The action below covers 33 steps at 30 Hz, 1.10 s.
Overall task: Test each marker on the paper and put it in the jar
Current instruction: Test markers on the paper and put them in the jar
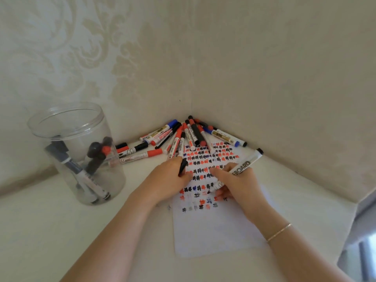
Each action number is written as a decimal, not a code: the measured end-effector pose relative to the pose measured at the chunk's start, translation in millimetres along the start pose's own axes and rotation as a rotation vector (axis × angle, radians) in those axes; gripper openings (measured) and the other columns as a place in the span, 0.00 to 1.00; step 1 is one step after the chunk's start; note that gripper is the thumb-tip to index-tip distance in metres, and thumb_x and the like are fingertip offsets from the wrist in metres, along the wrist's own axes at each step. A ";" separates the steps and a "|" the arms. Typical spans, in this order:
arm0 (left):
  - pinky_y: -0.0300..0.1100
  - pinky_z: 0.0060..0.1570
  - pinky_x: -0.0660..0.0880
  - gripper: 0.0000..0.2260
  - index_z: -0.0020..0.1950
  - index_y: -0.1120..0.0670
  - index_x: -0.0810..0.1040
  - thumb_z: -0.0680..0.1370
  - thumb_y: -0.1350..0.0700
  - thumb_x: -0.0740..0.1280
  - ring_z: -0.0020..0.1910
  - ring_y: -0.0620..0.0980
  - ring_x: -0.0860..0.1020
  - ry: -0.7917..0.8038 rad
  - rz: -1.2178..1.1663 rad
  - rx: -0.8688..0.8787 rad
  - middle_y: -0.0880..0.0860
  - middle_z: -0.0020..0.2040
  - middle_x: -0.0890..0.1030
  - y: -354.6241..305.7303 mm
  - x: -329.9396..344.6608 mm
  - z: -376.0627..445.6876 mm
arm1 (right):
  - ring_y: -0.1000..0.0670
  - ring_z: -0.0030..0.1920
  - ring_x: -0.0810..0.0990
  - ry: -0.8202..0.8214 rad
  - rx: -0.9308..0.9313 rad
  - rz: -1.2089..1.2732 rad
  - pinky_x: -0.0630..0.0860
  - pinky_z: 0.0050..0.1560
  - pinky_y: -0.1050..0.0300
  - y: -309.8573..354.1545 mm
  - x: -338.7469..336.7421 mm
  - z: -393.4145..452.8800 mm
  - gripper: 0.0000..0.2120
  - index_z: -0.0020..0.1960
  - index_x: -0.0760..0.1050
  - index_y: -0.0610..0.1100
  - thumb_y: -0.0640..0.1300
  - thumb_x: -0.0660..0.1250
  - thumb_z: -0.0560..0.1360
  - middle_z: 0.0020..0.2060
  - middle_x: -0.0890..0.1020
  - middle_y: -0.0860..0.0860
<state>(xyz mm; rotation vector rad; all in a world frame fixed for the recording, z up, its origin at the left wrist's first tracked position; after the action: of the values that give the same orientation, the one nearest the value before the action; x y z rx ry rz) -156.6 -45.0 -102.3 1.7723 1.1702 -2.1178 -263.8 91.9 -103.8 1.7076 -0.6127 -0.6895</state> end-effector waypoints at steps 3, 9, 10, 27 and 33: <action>0.38 0.33 0.68 0.11 0.44 0.51 0.68 0.79 0.45 0.63 0.35 0.44 0.70 0.008 0.023 0.016 0.49 0.39 0.73 0.4 1.3 0.5 | 0.50 0.20 0.72 -0.146 -0.060 -0.030 0.70 0.23 0.60 -5.9 -14.6 -2.9 0.16 0.30 0.66 0.44 0.40 0.69 0.73 0.22 0.75 0.46; 0.37 0.34 0.66 0.11 0.43 0.49 0.67 0.78 0.46 0.63 0.35 0.44 0.70 0.015 0.043 0.018 0.48 0.40 0.72 1.6 2.4 0.4 | 0.53 0.23 0.60 -0.242 -0.118 -0.119 0.59 0.26 0.61 -10.7 -21.2 0.6 0.17 0.29 0.60 0.45 0.33 0.64 0.69 0.19 0.63 0.55; 0.37 0.33 0.66 0.11 0.42 0.49 0.66 0.78 0.46 0.63 0.35 0.44 0.70 0.015 0.045 0.020 0.48 0.40 0.72 1.7 2.7 0.3 | 0.54 0.22 0.61 -0.237 -0.115 -0.125 0.59 0.26 0.61 -10.8 -20.3 0.1 0.17 0.29 0.60 0.45 0.33 0.64 0.69 0.19 0.64 0.55; 0.36 0.33 0.65 0.12 0.40 0.48 0.65 0.78 0.45 0.64 0.35 0.43 0.69 0.015 0.049 0.012 0.48 0.40 0.72 1.0 2.2 -1.3 | 0.52 0.25 0.66 -0.219 -0.159 -0.187 0.62 0.27 0.60 -7.4 -15.5 -3.0 0.16 0.30 0.60 0.43 0.33 0.62 0.71 0.23 0.67 0.50; 0.36 0.33 0.65 0.11 0.42 0.49 0.65 0.78 0.45 0.63 0.35 0.43 0.69 0.022 0.060 0.010 0.48 0.40 0.71 -0.3 2.1 -0.1 | 0.56 0.20 0.61 -0.198 -0.131 -0.181 0.60 0.23 0.63 -8.7 -15.2 -2.7 0.17 0.29 0.60 0.44 0.33 0.64 0.70 0.20 0.64 0.55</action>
<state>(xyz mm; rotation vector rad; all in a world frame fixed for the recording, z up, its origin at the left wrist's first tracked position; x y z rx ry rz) -157.3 -44.0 -104.0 1.8152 1.0994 -2.0797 -272.0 106.4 -109.8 1.5962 -0.5404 -1.0141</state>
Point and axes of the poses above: each hand's wrist, its own z-axis towards the middle knuckle, its own x-axis out of the palm, y = z × x, the point moved 7 cm from there along z, towards the middle knuckle
